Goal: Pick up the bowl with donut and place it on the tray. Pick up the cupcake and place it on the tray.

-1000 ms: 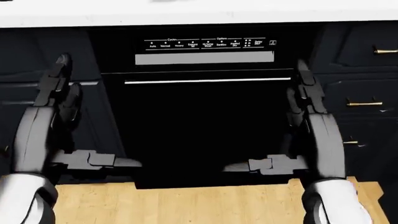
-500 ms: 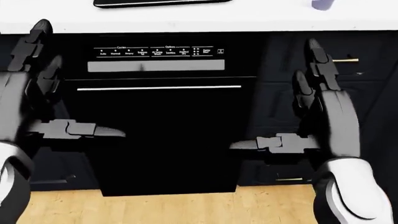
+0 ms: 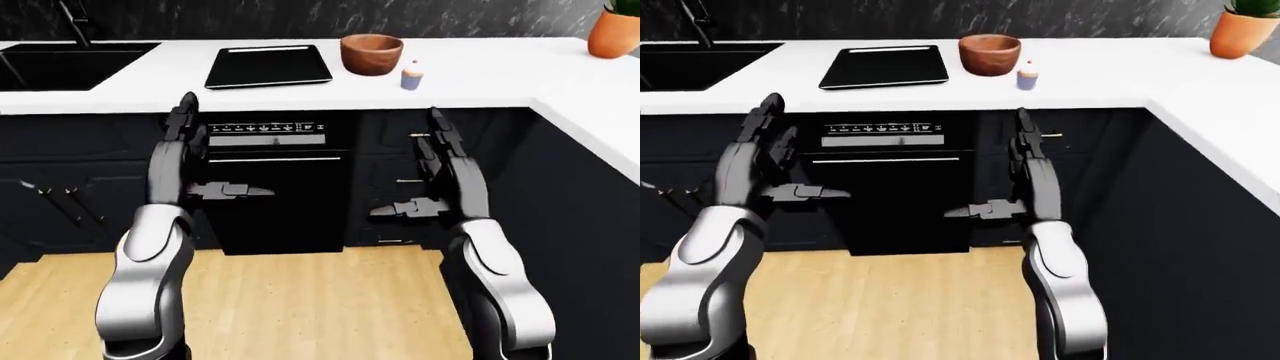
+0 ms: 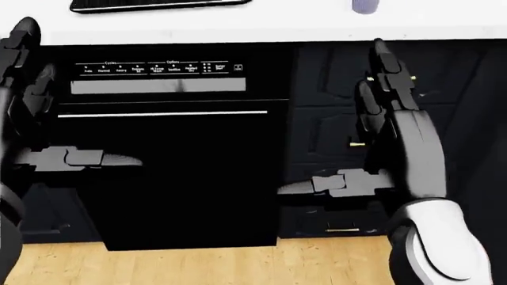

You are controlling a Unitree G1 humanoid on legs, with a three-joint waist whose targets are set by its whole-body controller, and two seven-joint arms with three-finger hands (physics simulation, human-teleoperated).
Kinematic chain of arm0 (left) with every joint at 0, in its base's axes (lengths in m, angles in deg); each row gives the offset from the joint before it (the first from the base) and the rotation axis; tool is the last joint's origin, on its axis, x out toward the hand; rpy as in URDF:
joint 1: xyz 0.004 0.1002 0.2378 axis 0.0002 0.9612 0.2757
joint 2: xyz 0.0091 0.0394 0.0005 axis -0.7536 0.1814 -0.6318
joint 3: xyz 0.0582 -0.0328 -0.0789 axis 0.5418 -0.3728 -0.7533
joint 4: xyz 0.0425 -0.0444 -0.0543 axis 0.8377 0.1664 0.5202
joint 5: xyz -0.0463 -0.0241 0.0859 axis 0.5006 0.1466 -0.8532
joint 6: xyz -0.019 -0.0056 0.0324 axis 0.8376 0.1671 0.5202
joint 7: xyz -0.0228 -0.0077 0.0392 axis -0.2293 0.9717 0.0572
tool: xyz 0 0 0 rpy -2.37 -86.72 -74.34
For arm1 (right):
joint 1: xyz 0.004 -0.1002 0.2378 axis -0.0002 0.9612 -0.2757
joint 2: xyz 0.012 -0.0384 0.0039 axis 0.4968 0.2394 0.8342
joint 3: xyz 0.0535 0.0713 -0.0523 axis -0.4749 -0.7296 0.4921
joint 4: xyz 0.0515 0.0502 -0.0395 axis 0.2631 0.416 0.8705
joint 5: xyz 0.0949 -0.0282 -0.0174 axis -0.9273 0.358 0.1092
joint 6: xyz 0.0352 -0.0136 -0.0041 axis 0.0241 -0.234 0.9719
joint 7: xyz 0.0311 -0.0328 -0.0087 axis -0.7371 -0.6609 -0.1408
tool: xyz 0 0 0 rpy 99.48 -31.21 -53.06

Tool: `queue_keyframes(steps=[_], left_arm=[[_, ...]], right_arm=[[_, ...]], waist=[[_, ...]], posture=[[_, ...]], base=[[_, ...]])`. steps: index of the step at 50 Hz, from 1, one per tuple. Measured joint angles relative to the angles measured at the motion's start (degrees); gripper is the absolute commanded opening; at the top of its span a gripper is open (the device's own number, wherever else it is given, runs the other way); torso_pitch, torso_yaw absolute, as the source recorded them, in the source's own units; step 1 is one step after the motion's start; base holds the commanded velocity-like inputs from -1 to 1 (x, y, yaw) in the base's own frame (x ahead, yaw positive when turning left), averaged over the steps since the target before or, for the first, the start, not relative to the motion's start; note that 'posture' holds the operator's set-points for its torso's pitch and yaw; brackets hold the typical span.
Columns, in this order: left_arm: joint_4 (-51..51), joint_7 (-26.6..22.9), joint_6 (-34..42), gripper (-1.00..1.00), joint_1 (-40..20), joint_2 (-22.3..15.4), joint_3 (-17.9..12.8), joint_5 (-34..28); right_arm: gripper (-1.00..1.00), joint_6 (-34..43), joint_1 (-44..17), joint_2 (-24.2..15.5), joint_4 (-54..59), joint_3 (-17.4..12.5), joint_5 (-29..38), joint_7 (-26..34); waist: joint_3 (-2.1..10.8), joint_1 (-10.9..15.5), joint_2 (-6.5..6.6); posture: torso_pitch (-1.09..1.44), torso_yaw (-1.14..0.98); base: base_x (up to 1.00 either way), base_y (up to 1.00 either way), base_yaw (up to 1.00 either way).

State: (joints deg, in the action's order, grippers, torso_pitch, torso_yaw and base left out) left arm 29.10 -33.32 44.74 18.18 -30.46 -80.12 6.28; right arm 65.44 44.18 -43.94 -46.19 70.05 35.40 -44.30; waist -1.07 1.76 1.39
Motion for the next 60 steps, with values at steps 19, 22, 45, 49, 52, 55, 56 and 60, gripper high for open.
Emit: queue_keyframes(steps=[19, 22, 45, 49, 52, 55, 56, 60], left_arm=[[-4.0, -1.3, 7.3, 1.00, -8.3, -3.0, 0.7, 1.7], [-5.1, -1.4, 9.8, 1.00, -10.3, -3.9, 0.1, 2.3], [-6.9, -1.0, 12.4, 1.00, -10.8, -4.7, -0.8, 4.0], [-7.1, -0.9, 12.1, 1.00, -11.5, -5.1, -1.0, 4.4], [-6.4, -0.8, 12.2, 1.00, -10.3, -5.1, -1.4, 4.5], [-5.7, -0.3, 14.1, 1.00, -10.2, -5.4, -2.0, 4.4], [-6.0, -0.2, 14.4, 1.00, -10.8, -5.6, -2.1, 4.6], [-8.2, 0.0, 13.2, 1.00, -12.4, -6.2, -2.3, 5.4]], right_arm=[[1.00, 7.7, -5.2, -2.2, -7.2, -4.0, -2.9, -1.3], [1.00, 9.6, -6.3, -2.9, -9.2, -4.9, -4.3, -2.2], [1.00, 11.3, -6.8, -4.1, -11.7, -4.4, -6.7, -3.3], [1.00, 11.8, -7.3, -4.2, -12.3, -4.9, -6.6, -3.7], [1.00, 12.1, -6.4, -3.7, -11.7, -4.1, -6.9, -3.7], [1.00, 13.1, -6.2, -3.7, -10.8, -3.2, -7.3, -3.3], [1.00, 13.0, -6.5, -3.7, -10.9, -3.4, -7.4, -3.2], [1.00, 12.3, -7.5, -4.0, -13.1, -5.1, -7.7, -3.5]], waist=[[-2.42, -1.0, 1.01], [-2.44, -1.3, 2.76], [-1.42, -2.2, -2.16], [-0.10, -3.1, 0.23], [-2.81, -1.9, 0.85], [-2.14, -1.3, 2.50], [-1.61, -1.4, 2.44], [-2.19, -1.6, 0.06]], posture=[[0.00, 0.00], [0.00, 0.00], [0.00, 0.00], [0.00, 0.00], [0.00, 0.00], [0.00, 0.00], [0.00, 0.00], [0.00, 0.00]], base=[[0.15, -0.28, 0.00], [0.54, -0.16, 0.00], [0.72, -0.10, 0.00], [0.80, 0.00, 0.00], [0.75, 0.00, 0.00], [0.40, 0.00, 0.00], [0.10, 0.00, 0.00], [0.00, 0.00, 0.00]])
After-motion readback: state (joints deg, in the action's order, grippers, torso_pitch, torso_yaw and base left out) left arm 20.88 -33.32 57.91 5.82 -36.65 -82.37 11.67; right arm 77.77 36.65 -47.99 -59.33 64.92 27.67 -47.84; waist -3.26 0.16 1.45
